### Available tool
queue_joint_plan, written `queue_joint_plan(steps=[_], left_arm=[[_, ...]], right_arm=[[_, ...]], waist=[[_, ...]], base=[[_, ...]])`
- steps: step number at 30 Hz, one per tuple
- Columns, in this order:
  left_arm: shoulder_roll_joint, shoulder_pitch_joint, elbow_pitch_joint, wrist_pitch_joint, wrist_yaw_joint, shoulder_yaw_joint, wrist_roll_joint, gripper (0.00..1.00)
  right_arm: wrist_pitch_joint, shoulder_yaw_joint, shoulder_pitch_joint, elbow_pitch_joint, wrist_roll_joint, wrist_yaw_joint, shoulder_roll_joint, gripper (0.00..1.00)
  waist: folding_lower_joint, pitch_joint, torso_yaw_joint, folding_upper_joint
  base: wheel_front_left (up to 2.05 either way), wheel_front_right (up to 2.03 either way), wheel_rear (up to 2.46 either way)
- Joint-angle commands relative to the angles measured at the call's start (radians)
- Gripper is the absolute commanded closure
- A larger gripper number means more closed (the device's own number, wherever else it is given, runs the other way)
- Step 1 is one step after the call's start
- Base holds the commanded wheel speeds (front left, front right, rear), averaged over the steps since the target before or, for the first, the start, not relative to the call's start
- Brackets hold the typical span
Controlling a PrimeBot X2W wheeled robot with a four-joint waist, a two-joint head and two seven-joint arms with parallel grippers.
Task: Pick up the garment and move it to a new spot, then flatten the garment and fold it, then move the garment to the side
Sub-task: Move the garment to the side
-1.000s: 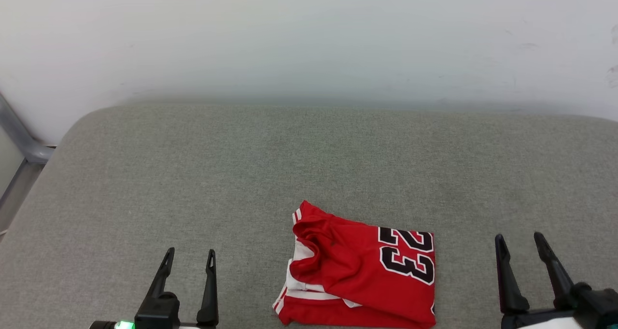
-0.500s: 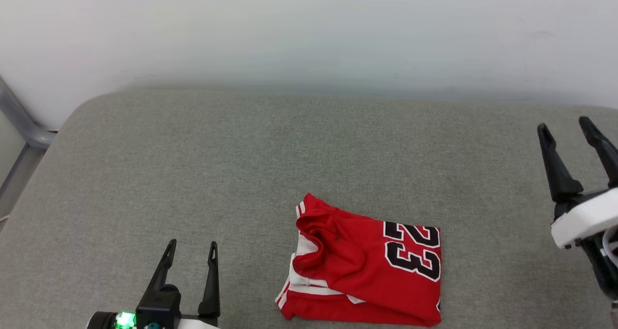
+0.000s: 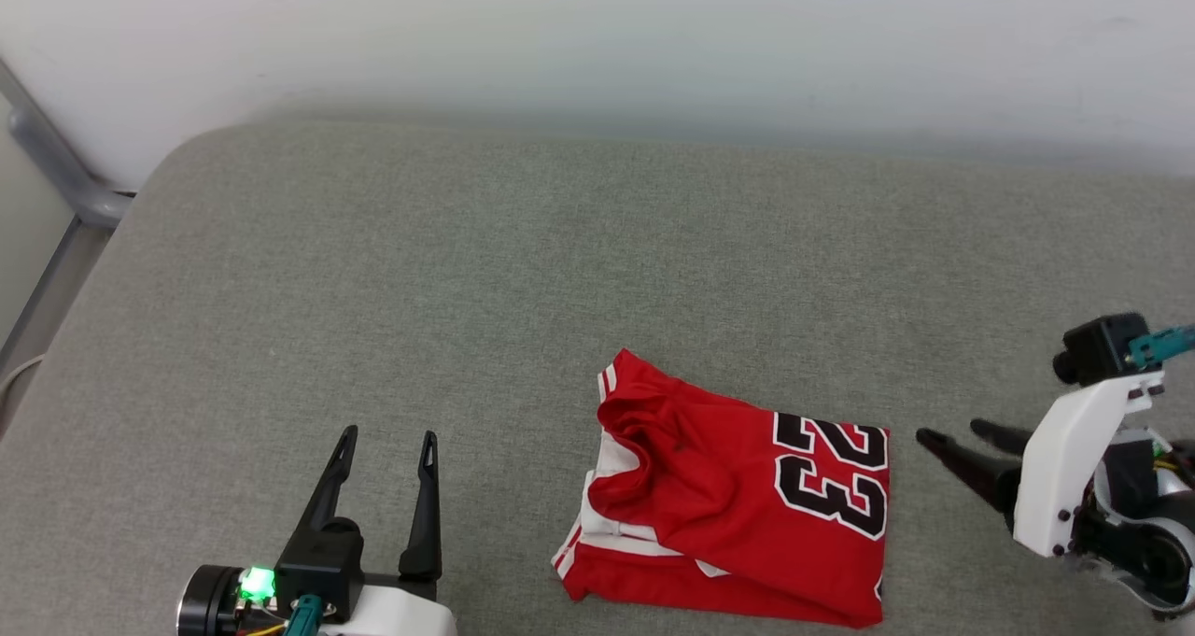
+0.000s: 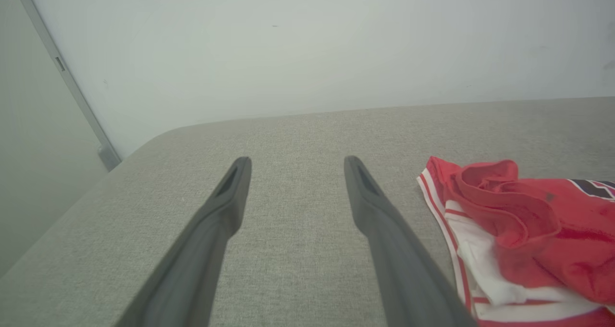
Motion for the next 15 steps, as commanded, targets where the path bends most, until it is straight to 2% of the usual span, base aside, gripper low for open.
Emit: queue_joint_plan(steps=[1, 6, 15], left_arm=[[-0.002, -0.014, -0.002, -0.002, -0.002, -0.003, 0.003, 0.00], [-0.003, -0.033, -0.001, -0.002, -0.007, -0.005, 0.004, 0.00], [-0.007, -0.068, 0.005, -0.002, -0.015, -0.011, 0.006, 0.00]], right_arm=[[0.032, 0.011, 0.020, 0.008, 0.025, 0.000, 0.010, 0.00], [0.080, 0.035, 0.038, 0.047, 0.076, 0.000, 0.034, 0.00], [0.068, 0.108, 0.033, 0.139, 0.123, -0.001, 0.089, 0.00]], waist=[[-0.0001, 0.017, 0.015, -0.0001], [-0.0001, 0.051, 0.037, -0.0001], [-0.0001, 0.095, 0.070, -0.0001]], base=[[0.00, 0.00, 0.00], [0.00, 0.00, 0.00], [0.00, 0.00, 0.00]])
